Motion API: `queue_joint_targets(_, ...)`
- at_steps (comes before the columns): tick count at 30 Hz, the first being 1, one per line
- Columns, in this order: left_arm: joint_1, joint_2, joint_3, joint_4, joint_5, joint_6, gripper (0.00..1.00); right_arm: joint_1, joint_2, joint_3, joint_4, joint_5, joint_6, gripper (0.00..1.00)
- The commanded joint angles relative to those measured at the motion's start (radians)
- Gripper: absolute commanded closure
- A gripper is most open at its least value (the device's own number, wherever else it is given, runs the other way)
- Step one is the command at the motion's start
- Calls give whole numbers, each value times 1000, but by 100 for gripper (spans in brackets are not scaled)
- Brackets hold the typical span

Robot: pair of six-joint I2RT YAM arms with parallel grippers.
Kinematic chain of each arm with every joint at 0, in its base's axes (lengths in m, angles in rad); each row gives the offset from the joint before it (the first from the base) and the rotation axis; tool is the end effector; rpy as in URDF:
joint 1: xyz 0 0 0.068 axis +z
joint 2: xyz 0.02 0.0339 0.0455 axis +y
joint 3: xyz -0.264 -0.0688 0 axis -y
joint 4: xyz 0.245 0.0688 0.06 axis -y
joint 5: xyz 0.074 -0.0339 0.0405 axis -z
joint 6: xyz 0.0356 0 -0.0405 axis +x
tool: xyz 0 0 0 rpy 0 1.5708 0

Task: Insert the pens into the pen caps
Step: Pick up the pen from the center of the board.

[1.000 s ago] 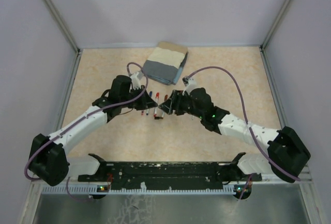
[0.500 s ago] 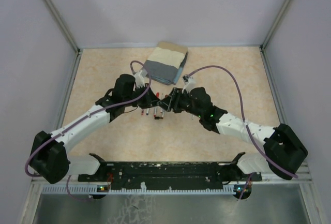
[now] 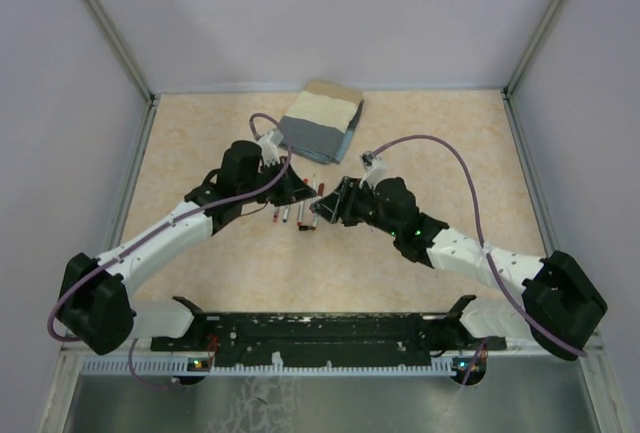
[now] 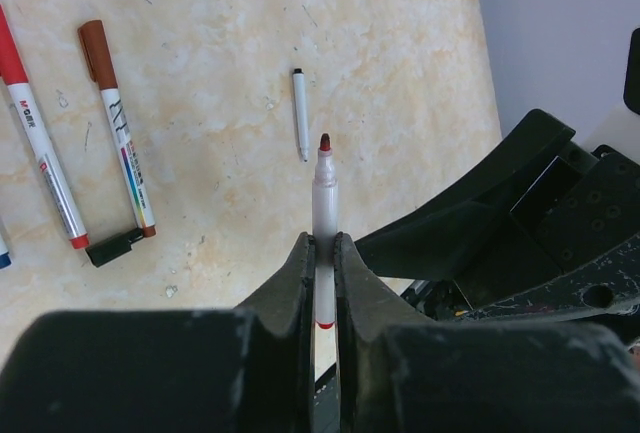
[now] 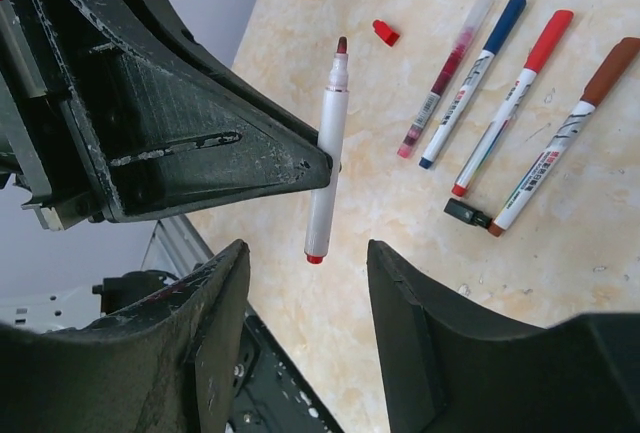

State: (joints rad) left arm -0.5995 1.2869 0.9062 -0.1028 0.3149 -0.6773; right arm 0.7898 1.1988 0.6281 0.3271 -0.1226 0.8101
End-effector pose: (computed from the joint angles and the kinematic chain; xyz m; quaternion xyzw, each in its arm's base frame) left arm 0.2343 -0.1735 0.2815 0.0482 0.8478 -0.4122 0.3303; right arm 0.1861 0.1939 0.2512 -0.0298 0.7866 0.4746 0.3937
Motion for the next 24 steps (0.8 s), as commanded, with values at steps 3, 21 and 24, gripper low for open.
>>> queue_joint_targets(3,1,5,35,38,15,-6,89,6,13,9,51,-23,12,51)
queue_joint_targets(21,1,-3,11,38,25,-4,88,0,163,113,173,-18,22,71)
queue_joint_targets(24,1,-2,6,47,24,-5,88,0,154,110,156,14,17,85)
